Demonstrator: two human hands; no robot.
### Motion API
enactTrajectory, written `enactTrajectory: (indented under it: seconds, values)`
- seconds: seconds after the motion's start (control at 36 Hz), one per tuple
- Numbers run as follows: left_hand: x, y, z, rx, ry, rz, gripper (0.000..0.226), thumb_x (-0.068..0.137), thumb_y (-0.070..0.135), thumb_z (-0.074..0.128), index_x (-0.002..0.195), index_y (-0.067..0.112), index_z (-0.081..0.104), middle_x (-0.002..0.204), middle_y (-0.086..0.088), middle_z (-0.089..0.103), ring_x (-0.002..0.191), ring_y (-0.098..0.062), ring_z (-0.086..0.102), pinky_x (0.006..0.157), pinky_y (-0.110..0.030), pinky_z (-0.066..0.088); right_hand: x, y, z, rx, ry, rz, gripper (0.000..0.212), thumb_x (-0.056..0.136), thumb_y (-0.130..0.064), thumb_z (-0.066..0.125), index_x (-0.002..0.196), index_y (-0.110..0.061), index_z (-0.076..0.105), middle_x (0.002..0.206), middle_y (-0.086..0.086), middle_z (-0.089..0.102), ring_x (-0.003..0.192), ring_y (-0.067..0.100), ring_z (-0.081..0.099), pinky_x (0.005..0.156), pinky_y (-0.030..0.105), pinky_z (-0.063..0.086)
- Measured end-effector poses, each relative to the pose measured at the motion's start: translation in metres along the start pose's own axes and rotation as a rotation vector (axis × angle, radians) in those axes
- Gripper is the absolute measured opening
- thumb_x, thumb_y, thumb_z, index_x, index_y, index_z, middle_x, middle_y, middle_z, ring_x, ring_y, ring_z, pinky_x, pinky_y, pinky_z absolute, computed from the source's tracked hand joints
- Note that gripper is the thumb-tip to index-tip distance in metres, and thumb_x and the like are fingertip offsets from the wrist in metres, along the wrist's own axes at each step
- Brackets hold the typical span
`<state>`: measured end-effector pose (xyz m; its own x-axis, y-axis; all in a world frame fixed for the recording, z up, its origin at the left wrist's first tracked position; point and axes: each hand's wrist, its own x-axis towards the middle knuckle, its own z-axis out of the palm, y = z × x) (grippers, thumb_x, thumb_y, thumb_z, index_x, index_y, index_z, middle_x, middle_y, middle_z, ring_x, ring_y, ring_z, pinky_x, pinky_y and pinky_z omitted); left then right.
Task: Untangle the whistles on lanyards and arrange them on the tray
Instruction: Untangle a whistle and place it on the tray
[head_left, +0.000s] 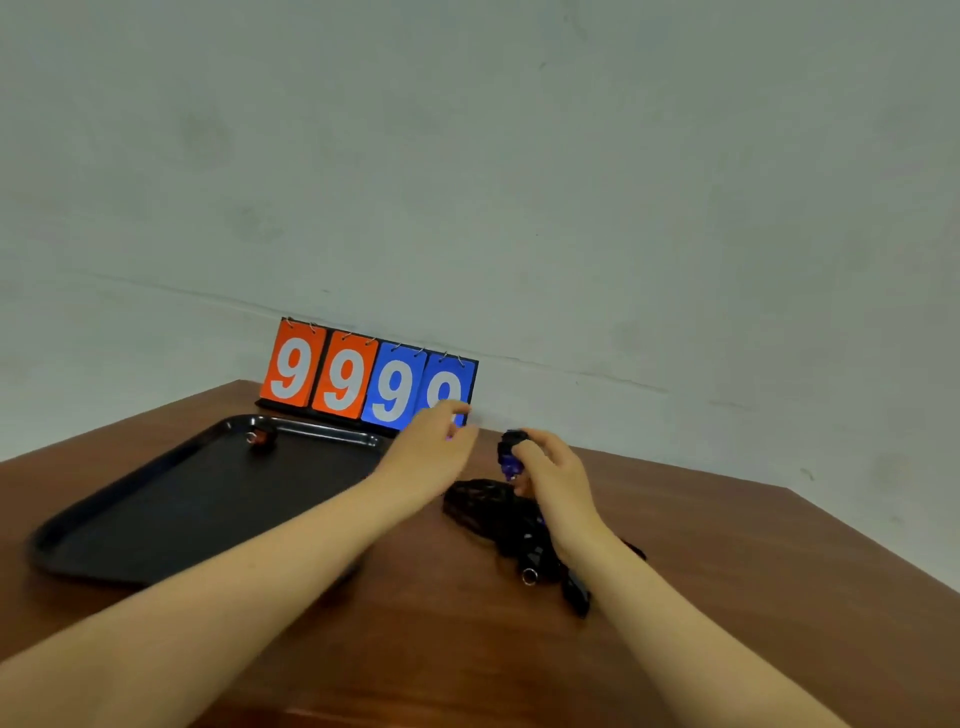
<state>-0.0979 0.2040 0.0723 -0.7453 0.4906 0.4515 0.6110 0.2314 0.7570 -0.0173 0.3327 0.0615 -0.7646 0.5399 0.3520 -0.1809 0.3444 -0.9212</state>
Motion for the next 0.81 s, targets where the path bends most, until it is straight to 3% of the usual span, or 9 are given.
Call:
enactTrajectory:
  seconds: [0.11,0.28,0.36,0.44,0.56,0.64,0.72,0.81]
  values:
    - [-0.014,-0.025,-0.06,0.133,0.104,-0.058,0.035,0.1,0.028,0.044,0.134,0.019,0.048,0.113,-0.002,0.059,0.087,-0.008,0.055,0.071,-0.02,0.04,-0.006,-0.01,0.024,0.073,-0.089,0.151,0.024,0.092,-0.022,0.058,0.113,-0.012,0.062,0.088,0.006,0.067,0.069,0.012,0.057,0.065,0.025,0.049]
    - [-0.049,-0.097,-0.15,0.477,0.205,-0.241,0.027,0.096,0.034,0.047,0.115,0.022,0.061,0.114,-0.003,0.06,0.098,-0.017,0.057,0.085,-0.037,0.051,-0.025,-0.014,0.077,0.098,-0.238,0.175,0.019,0.09,-0.018,0.064,0.108,-0.011,0.064,0.083,0.002,0.066,0.075,0.013,0.062,0.067,0.024,0.051]
    - [-0.068,-0.125,-0.182,0.585,0.223,-0.339,0.032,0.093,0.038,0.046,0.119,0.024,0.061,0.121,-0.006,0.057,0.105,-0.026,0.056,0.087,-0.045,0.053,-0.029,-0.014,0.104,0.049,-0.271,0.159,0.012,0.092,-0.015,0.061,0.101,-0.009,0.065,0.079,0.0,0.064,0.07,0.01,0.061,0.064,0.022,0.051]
    - [-0.084,-0.149,-0.205,0.614,0.203,-0.456,0.039,0.095,0.038,0.044,0.129,0.024,0.054,0.136,-0.009,0.048,0.124,-0.031,0.045,0.099,-0.048,0.045,-0.026,-0.011,0.133,-0.002,-0.263,0.187,0.012,0.091,-0.015,0.059,0.099,-0.008,0.065,0.08,0.004,0.064,0.073,0.012,0.06,0.066,0.023,0.05]
    - [-0.097,-0.176,-0.224,0.557,0.127,-0.51,0.046,0.098,0.039,0.039,0.139,0.02,0.049,0.145,-0.008,0.047,0.131,-0.03,0.042,0.106,-0.04,0.038,-0.013,-0.008,0.168,-0.054,-0.261,0.2,0.009,0.091,-0.017,0.059,0.086,-0.011,0.065,0.081,0.005,0.063,0.074,0.014,0.058,0.069,0.026,0.05]
    - [-0.099,-0.179,-0.229,0.494,0.089,-0.459,0.037,0.1,0.036,0.039,0.129,0.024,0.058,0.136,0.0,0.056,0.127,-0.021,0.049,0.103,-0.034,0.039,0.006,-0.002,0.189,-0.112,-0.263,0.171,0.01,0.09,-0.016,0.062,0.096,-0.01,0.066,0.091,0.008,0.066,0.077,0.015,0.058,0.067,0.025,0.05]
    - [-0.094,-0.181,-0.231,0.485,0.03,-0.434,0.024,0.098,0.041,0.042,0.1,0.039,0.065,0.112,0.009,0.067,0.109,-0.014,0.059,0.1,-0.041,0.044,0.031,0.007,0.211,-0.192,-0.269,0.151,0.022,0.09,-0.016,0.064,0.111,-0.009,0.063,0.101,0.008,0.066,0.079,0.015,0.06,0.067,0.024,0.052]
    - [-0.091,-0.186,-0.233,0.498,0.034,-0.434,0.029,0.096,0.045,0.044,0.104,0.036,0.071,0.112,0.014,0.069,0.104,-0.01,0.061,0.098,-0.04,0.047,0.053,0.013,0.226,-0.226,-0.242,0.177,0.046,0.089,-0.016,0.066,0.132,-0.006,0.052,0.097,0.001,0.061,0.078,0.013,0.061,0.068,0.023,0.052]
